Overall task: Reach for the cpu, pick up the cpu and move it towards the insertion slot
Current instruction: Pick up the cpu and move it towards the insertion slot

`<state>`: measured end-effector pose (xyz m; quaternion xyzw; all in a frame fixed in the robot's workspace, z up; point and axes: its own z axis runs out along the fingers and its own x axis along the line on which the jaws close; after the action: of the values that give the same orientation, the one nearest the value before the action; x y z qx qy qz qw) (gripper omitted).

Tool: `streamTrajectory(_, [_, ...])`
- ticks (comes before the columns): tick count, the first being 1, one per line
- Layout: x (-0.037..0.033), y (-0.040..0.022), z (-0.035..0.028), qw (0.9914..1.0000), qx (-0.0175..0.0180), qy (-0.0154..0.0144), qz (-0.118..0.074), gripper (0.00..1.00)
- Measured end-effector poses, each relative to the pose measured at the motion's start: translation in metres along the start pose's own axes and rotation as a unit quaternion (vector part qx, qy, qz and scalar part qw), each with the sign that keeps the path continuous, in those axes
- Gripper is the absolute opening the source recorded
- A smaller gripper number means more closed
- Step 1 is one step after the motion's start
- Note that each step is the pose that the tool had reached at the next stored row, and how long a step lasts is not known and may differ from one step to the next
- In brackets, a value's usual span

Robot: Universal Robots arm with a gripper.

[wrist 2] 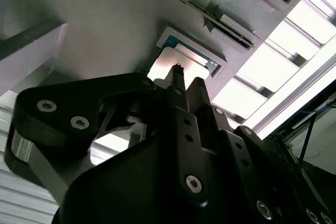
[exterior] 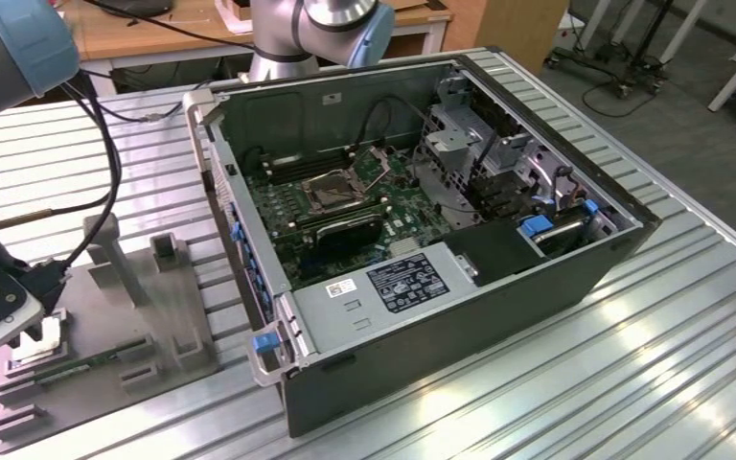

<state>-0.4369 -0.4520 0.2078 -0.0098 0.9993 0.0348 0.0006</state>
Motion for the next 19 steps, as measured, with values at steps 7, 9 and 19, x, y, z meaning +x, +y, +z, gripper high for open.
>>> streamTrajectory(7, [0.0000, 0.0000, 0.0001, 1.00000, 0.0000, 0.0000, 0.000, 0.47])
streamTrajectory(9, [0.0000, 0.0000, 0.0001, 1.00000, 0.0000, 0.0000, 0.000, 0.53])
streamTrajectory(19, [0.0000, -0.0003, 0.0049, 1.00000, -0.0005, 0.0000, 0.000, 0.59])
